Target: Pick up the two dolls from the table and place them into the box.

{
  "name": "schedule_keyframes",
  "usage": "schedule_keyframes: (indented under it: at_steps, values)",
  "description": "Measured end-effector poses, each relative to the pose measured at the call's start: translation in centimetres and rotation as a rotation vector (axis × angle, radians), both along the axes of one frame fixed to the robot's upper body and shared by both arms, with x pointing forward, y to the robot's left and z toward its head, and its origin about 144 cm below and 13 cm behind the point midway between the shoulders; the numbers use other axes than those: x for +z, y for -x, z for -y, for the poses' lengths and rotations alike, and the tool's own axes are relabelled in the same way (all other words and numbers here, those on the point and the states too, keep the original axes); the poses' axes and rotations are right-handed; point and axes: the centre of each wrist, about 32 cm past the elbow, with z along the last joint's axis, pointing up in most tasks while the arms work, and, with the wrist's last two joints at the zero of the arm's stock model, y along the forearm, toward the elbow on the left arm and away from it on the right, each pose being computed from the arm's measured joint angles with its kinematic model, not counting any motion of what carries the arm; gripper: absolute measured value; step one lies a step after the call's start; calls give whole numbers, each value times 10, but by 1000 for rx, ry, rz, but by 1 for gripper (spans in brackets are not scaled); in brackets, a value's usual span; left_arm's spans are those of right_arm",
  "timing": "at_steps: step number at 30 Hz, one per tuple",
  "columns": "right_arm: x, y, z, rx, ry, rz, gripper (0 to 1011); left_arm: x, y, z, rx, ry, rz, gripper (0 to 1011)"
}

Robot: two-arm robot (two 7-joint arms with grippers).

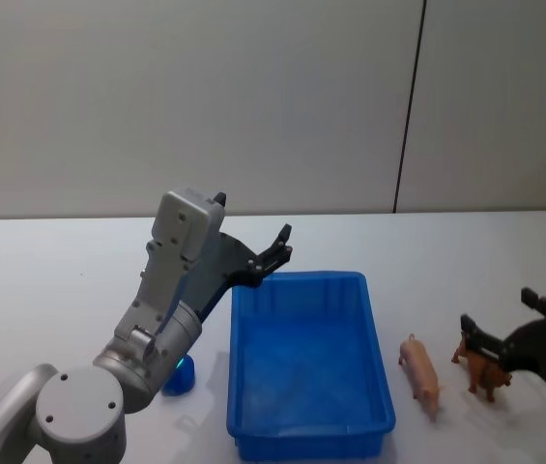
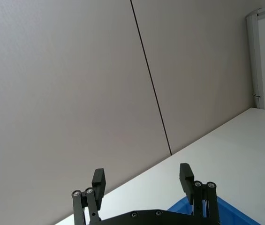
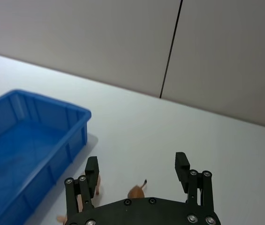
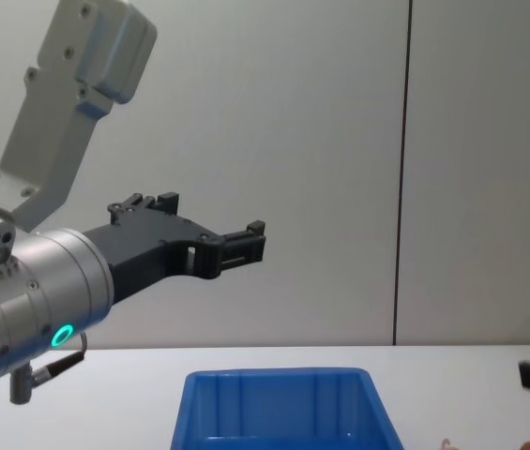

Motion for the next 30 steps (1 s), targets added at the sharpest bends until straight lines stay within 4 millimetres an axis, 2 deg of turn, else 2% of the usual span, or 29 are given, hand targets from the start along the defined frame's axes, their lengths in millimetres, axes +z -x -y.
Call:
schedule_keyframes:
  at_steps: [15,30]
  values:
    - [-20,4,9,24,77,-153,1001,0,0,0,0,0,0,1001]
    - [-36,2,7,10,94,-217,1001,0,0,0,0,0,0,1001]
